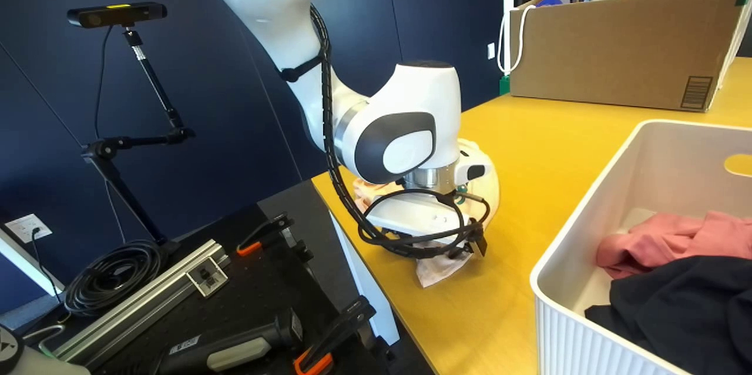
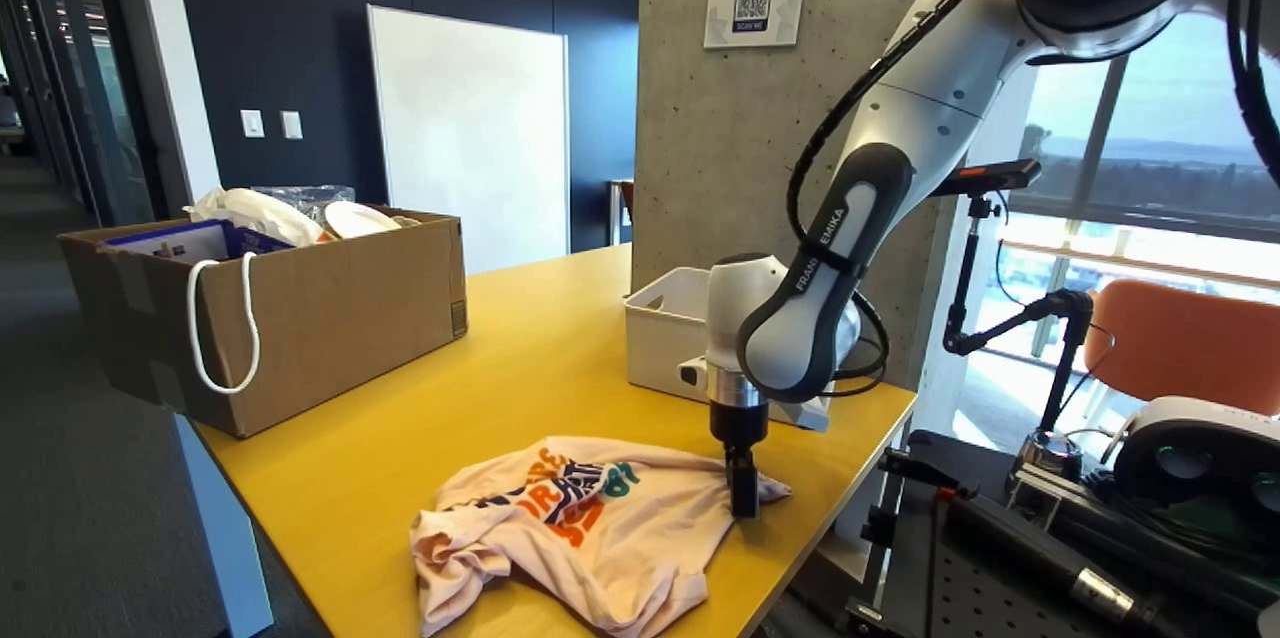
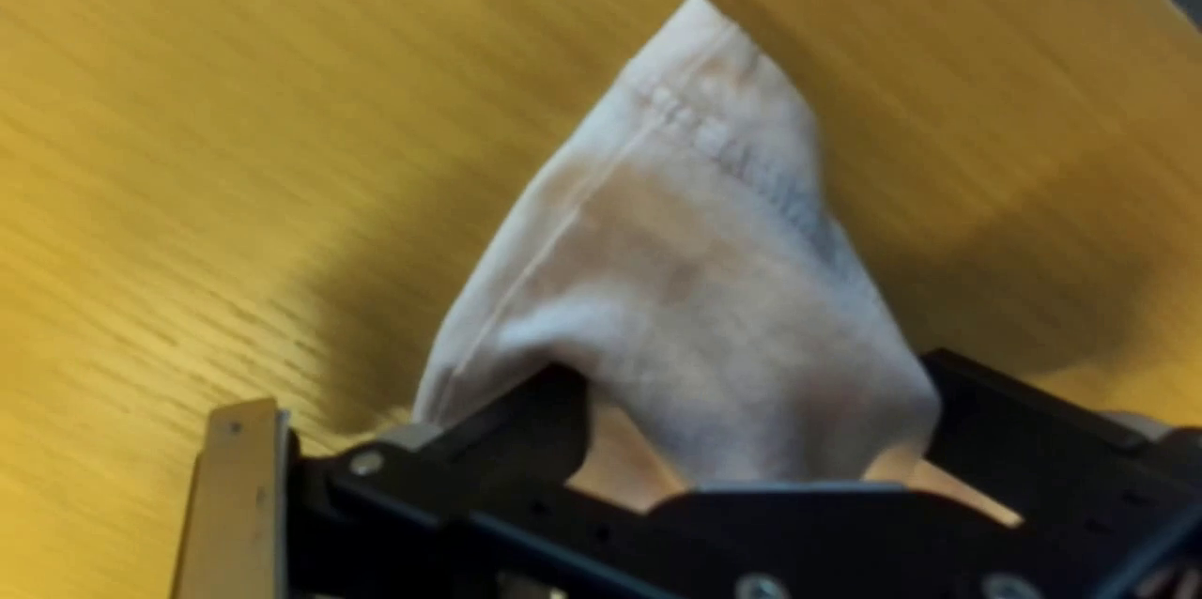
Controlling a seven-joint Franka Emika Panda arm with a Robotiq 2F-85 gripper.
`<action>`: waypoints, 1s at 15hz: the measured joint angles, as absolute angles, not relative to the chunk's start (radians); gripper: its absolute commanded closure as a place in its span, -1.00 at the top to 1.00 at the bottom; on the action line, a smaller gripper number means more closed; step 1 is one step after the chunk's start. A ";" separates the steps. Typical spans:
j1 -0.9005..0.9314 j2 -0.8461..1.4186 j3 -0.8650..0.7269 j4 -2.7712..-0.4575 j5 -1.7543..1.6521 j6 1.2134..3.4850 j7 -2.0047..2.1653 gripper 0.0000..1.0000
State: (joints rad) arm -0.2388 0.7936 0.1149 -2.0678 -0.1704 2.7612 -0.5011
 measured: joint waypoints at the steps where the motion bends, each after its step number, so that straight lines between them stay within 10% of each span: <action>1: -0.238 0.783 0.109 -2.084 -0.171 2.761 -0.499 1.00; 15: -0.216 0.609 0.061 -2.153 -0.169 2.815 -0.435 1.00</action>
